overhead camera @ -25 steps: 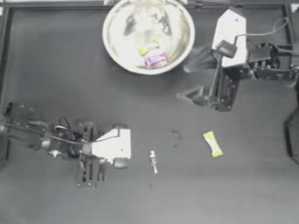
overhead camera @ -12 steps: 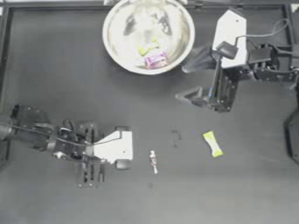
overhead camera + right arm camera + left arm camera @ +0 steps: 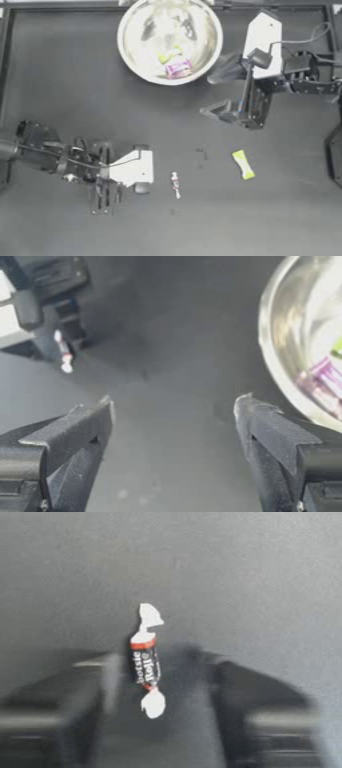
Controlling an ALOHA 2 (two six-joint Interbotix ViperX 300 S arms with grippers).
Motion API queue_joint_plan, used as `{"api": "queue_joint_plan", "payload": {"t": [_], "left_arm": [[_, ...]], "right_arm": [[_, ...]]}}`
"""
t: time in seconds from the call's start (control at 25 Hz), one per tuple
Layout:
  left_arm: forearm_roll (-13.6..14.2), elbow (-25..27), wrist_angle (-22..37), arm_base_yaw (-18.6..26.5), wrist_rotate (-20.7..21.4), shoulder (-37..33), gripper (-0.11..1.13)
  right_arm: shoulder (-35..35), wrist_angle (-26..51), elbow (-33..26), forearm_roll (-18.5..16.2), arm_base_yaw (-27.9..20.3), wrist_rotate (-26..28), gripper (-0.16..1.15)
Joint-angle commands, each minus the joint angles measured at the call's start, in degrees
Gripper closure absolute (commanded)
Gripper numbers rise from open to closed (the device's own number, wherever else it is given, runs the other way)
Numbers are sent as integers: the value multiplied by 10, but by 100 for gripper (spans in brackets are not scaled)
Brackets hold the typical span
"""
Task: Put candies in bowl
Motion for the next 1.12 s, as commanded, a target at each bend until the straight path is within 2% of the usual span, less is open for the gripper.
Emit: {"api": "queue_joint_plan", "payload": {"t": [0.04,0.16,0.24,0.52,0.88,1.12], "left_arm": [[-1,-11,-2,3,1,-4,39],[-2,-10,-1,4,2,3,54],[-2,-11,0,3,1,4,58],[-9,-11,2,4,1,-14,58],[-6,-10,4,14,4,-91,60],[18,-7,6,41,4,-140,60]], "right_arm": [[-13,-6,-7,2,4,1,-2],[-13,-7,-7,2,5,1,-2],[-13,-6,-7,2,5,2,-2],[-14,-6,-7,2,5,2,-2],[-13,-6,-6,2,7,0,-2],[-23,-6,4,-2,7,0,-2]]}}
